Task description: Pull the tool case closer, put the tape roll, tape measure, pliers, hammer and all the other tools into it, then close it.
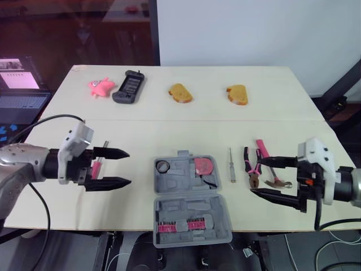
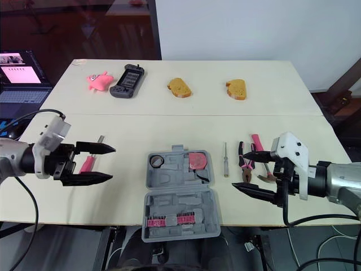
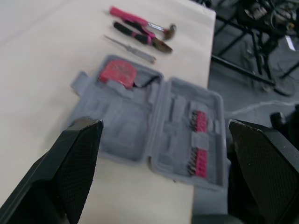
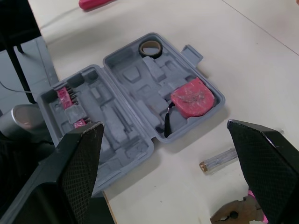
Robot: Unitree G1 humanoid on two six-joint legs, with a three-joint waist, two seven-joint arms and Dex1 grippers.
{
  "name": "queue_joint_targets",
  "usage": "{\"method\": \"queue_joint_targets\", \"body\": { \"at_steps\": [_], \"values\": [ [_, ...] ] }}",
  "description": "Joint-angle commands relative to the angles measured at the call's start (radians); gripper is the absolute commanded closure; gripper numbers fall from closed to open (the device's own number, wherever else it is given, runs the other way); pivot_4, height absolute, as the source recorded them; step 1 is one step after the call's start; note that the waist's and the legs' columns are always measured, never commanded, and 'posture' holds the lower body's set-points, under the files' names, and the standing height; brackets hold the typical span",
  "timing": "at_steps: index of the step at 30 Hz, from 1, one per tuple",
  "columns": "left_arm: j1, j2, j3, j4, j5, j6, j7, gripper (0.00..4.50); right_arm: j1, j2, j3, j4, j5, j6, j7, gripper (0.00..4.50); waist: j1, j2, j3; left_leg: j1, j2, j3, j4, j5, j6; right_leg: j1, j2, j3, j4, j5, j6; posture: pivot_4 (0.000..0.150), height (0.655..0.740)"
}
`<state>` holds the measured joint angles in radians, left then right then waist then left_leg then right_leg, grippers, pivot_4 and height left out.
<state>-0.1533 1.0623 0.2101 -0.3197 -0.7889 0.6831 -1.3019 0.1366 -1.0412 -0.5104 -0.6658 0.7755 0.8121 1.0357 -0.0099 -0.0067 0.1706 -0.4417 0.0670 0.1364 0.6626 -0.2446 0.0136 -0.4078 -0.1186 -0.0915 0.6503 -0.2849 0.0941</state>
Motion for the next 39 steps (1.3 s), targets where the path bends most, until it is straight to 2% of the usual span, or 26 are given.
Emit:
{"method": "queue_joint_targets", "body": {
  "at_steps": [1,8,13,18,21,27,32,39],
  "values": [
    [0.039,0.02,0.014,-0.068,0.013,-0.02,-0.018,0.0,-0.034,-0.021,0.016,-0.033,0.03,-0.008,0.002,0.04,-0.001,0.0,0.0,0.0,0.0,0.0,0.0,0.0,0.0,0.0,0.0,0.0,0.0,0.0,0.0,0.15,0.7188],
    [0.11,-0.004,0.069,-0.145,-0.018,0.003,0.028,0.0,-0.083,-0.036,0.053,-0.016,0.044,-0.012,0.023,0.04,0.001,0.0,0.0,0.0,0.0,-0.001,0.0,0.0,0.0,0.0,0.0,0.0,0.0,0.0,0.0,0.15,0.7188],
    [0.118,-0.021,0.085,-0.173,-0.036,-0.004,0.052,0.0,-0.055,-0.051,0.068,0.012,-0.014,-0.033,0.027,0.04,0.002,-0.001,0.0,0.0,0.0,-0.001,0.001,0.0,0.0,0.001,0.0,0.0,0.0,0.0,0.0,0.15,0.7188],
    [-0.033,-0.033,0.002,-0.153,-0.057,0.009,0.04,0.0,0.048,0.038,0.022,-0.017,-0.139,-0.089,-0.097,0.04,0.017,-0.001,0.0,0.0,-0.001,-0.002,0.002,0.0,0.0,0.001,0.001,0.0,0.0,0.0,0.0,0.15,0.7188],
    [-0.129,-0.053,-0.058,-0.133,-0.059,0.022,0.029,0.0,0.133,0.1,-0.035,-0.056,-0.133,-0.057,-0.151,0.04,0.026,-0.001,0.0,0.0,-0.002,-0.001,0.002,0.0,0.0,0.002,0.001,0.0,0.0,0.0,0.0,0.15,0.7188],
    [-0.312,-0.11,-0.185,-0.084,-0.041,0.032,-0.008,0.0,0.325,0.308,-0.112,-0.134,-0.163,-0.001,-0.349,0.04,0.024,-0.003,-0.001,0.0,-0.002,-0.003,0.003,0.002,-0.002,0.003,0.003,-0.001,0.001,0.001,0.003,0.15,0.7188],
    [-0.342,-0.125,-0.22,-0.068,-0.026,0.026,-0.028,0.0,0.355,0.426,-0.085,-0.151,-0.166,0.034,-0.477,0.04,0.015,-0.002,-0.001,0.0,-0.002,-0.002,0.003,0.002,-0.002,0.003,0.004,0.0,0.001,0.001,0.002,0.15,0.7188],
    [-0.317,-0.113,-0.219,-0.081,0.003,0.025,-0.029,0.0,0.284,0.453,0.049,-0.136,-0.221,0.109,-0.625,0.04,0.02,-0.002,-0.001,0.0,-0.001,-0.003,0.003,0.002,-0.002,0.002,0.004,0.0,0.002,0.001,0.002,0.15,0.7188]
  ]
}}
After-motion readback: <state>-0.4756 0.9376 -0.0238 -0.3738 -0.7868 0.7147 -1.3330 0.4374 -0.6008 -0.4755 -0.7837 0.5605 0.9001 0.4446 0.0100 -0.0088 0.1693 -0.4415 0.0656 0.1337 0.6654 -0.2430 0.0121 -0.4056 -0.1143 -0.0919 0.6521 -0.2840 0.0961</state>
